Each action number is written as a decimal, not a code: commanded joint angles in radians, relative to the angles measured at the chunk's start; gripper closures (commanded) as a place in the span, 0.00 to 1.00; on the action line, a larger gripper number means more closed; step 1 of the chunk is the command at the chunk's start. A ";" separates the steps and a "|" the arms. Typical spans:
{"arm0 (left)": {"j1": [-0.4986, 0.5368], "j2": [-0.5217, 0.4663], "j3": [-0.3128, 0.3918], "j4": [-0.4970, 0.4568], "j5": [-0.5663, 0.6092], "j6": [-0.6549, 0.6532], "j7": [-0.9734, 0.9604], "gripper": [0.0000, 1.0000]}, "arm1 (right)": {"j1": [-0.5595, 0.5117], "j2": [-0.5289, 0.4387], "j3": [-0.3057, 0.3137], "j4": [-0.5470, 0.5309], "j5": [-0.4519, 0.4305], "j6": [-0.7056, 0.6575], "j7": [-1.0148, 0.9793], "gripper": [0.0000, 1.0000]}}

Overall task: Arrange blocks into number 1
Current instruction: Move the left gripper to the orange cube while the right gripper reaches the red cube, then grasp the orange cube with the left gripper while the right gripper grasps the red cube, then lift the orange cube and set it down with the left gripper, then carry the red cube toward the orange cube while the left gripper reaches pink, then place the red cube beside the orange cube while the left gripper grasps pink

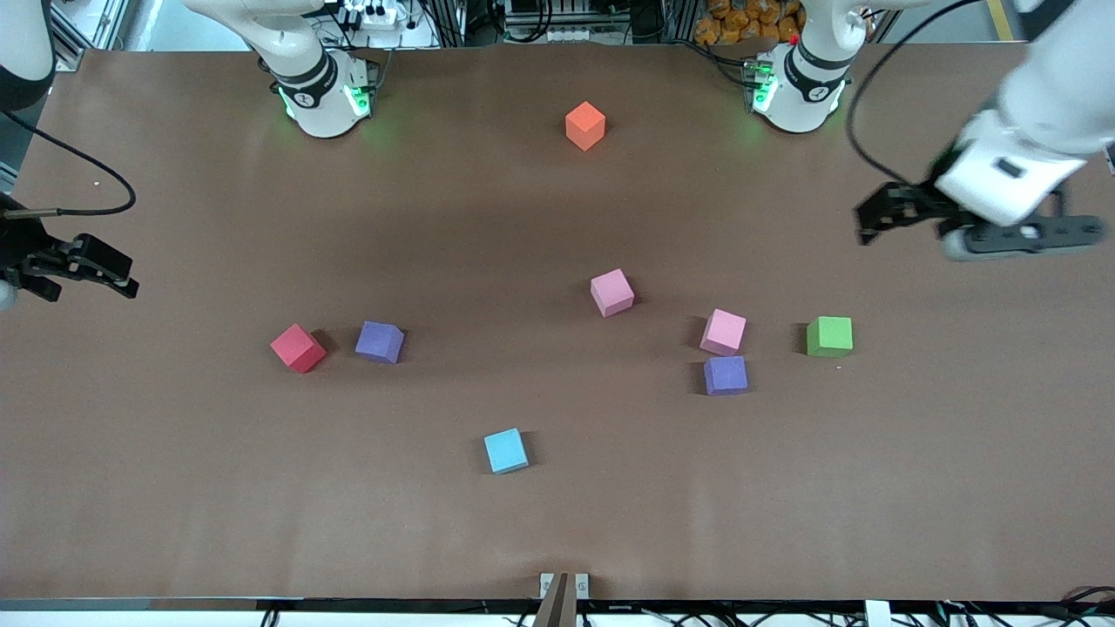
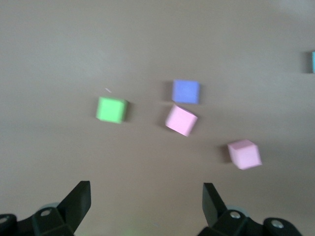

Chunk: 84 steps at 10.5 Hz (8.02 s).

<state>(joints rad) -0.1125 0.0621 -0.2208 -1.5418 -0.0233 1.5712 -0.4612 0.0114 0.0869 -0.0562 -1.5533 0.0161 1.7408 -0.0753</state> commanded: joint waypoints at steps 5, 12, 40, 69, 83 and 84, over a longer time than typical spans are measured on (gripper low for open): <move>-0.381 0.094 -0.069 -0.167 -0.030 0.153 -0.376 0.00 | 0.038 0.053 0.010 -0.072 0.030 -0.015 0.018 0.00; -0.677 0.191 -0.055 -0.463 -0.159 0.513 -0.926 0.00 | 0.134 0.136 0.006 -0.255 0.024 0.121 -0.073 0.00; -0.572 0.173 -0.442 -0.963 0.048 1.173 -1.705 0.00 | 0.163 0.415 -0.082 -0.468 0.015 0.681 -0.528 0.14; -0.636 0.355 -0.164 -0.583 0.232 0.879 -0.810 0.00 | 0.401 0.037 -0.002 -0.452 0.041 0.404 0.723 0.57; -0.579 0.444 0.165 -0.354 0.005 0.881 -0.698 0.00 | 0.806 0.125 0.062 -0.488 0.045 0.514 0.896 0.58; -0.579 0.461 0.166 -0.354 -0.053 0.895 -0.698 0.00 | 0.849 0.141 0.064 -0.502 0.045 0.543 0.902 0.58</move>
<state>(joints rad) -0.6820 0.4907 -0.0647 -1.9151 -0.0043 2.4437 -1.1766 0.8179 0.2201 0.0026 -2.0249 0.0548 2.2433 0.8058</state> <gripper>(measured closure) 0.000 0.383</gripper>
